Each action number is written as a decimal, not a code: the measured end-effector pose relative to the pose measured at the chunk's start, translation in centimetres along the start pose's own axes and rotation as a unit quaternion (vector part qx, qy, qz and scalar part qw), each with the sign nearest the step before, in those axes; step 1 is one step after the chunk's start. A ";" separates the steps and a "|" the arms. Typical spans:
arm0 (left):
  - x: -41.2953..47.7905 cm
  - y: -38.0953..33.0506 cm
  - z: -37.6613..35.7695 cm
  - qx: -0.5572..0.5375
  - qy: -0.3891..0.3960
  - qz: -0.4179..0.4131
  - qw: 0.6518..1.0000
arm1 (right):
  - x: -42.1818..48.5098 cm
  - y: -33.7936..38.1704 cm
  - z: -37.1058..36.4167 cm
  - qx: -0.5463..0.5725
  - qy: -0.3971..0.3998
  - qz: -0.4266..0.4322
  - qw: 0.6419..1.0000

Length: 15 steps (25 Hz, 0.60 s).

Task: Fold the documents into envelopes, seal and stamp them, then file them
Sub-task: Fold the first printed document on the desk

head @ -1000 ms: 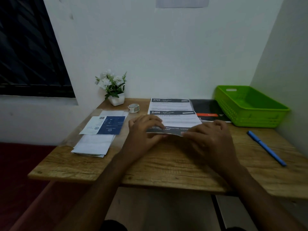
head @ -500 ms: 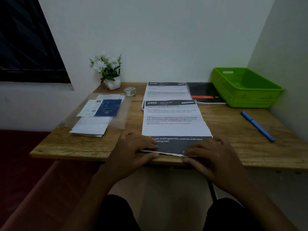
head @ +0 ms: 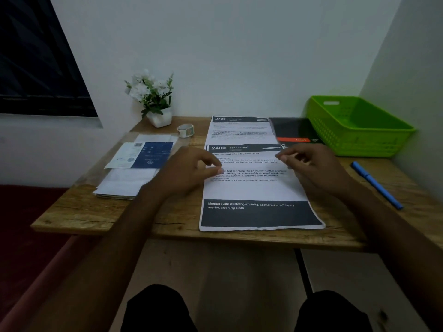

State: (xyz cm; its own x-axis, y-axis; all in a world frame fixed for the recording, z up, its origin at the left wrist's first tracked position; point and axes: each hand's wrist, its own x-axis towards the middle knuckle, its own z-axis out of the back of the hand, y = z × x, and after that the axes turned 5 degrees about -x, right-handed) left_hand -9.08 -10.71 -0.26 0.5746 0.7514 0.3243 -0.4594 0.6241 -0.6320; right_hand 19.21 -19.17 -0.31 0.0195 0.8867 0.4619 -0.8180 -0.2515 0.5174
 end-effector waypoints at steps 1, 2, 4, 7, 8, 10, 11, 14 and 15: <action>1.7 0.7 0.0 -0.006 0.000 0.009 1.000 | 1.5 -0.8 -0.5 -0.006 0.007 -0.015 1.000; 3.2 1.3 0.0 -0.019 -0.001 0.018 1.000 | 2.9 -1.7 -1.0 -0.017 0.015 -0.028 0.999; 5.9 2.9 -0.3 -0.033 0.008 0.034 0.999 | 5.1 -3.4 -2.1 -0.067 0.033 -0.026 0.997; 7.8 5.4 -1.0 0.002 0.028 0.057 0.998 | 6.3 -5.5 -3.0 -0.117 0.036 -0.025 0.992; 8.1 6.2 -1.3 0.030 0.035 0.060 0.997 | 6.4 -6.2 -3.3 -0.120 0.033 -0.034 0.992; 8.3 7.4 -1.8 0.100 0.056 0.056 0.992 | 6.5 -7.0 -3.7 -0.143 0.029 -0.034 0.989; 8.4 7.7 -2.0 0.123 0.062 0.054 0.989 | 6.4 -7.3 -3.8 -0.160 0.036 -0.032 0.986; 8.8 8.0 -2.0 0.147 0.077 0.049 0.985 | 6.6 -7.8 -3.8 -0.167 0.069 -0.043 0.983; 8.8 8.1 -2.0 0.145 0.080 0.049 0.985 | 6.6 -8.0 -3.8 -0.167 0.076 -0.045 0.982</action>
State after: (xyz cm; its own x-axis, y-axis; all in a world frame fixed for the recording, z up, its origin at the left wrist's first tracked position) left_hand -6.38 0.55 -3.90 0.6067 0.7819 0.1433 -0.6780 0.6030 -0.4203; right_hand 23.68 -9.81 -4.11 0.0359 0.9537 0.2987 -0.9600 -0.0501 0.2754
